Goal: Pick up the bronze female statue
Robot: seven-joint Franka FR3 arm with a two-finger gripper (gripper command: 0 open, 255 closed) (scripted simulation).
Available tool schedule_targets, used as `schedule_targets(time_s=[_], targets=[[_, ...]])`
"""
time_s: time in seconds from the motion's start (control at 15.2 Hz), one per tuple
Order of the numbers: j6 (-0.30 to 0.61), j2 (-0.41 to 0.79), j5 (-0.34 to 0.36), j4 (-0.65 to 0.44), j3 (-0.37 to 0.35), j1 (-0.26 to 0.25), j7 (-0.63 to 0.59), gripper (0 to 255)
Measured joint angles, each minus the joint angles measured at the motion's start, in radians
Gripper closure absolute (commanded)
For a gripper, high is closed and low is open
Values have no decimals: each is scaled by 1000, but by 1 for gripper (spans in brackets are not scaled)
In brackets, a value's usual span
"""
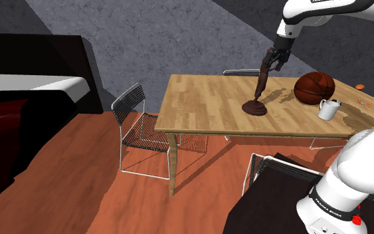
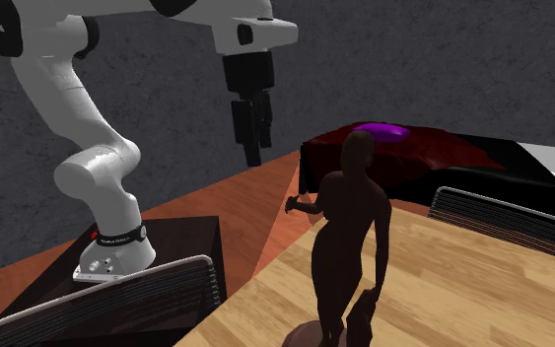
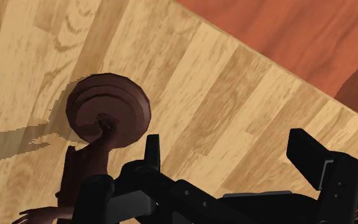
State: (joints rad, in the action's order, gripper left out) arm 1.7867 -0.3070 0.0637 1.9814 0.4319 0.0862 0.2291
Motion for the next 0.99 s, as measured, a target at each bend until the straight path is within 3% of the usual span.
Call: schedule_targets(time_s=[0.46, 0.73, 0.99], targets=[[-3, 245, -185, -253, 143, 29, 164, 0], [-57, 425, -343, -451, 205, 96, 267, 0], [-24, 449, -373, -434, 209, 109, 291, 0]])
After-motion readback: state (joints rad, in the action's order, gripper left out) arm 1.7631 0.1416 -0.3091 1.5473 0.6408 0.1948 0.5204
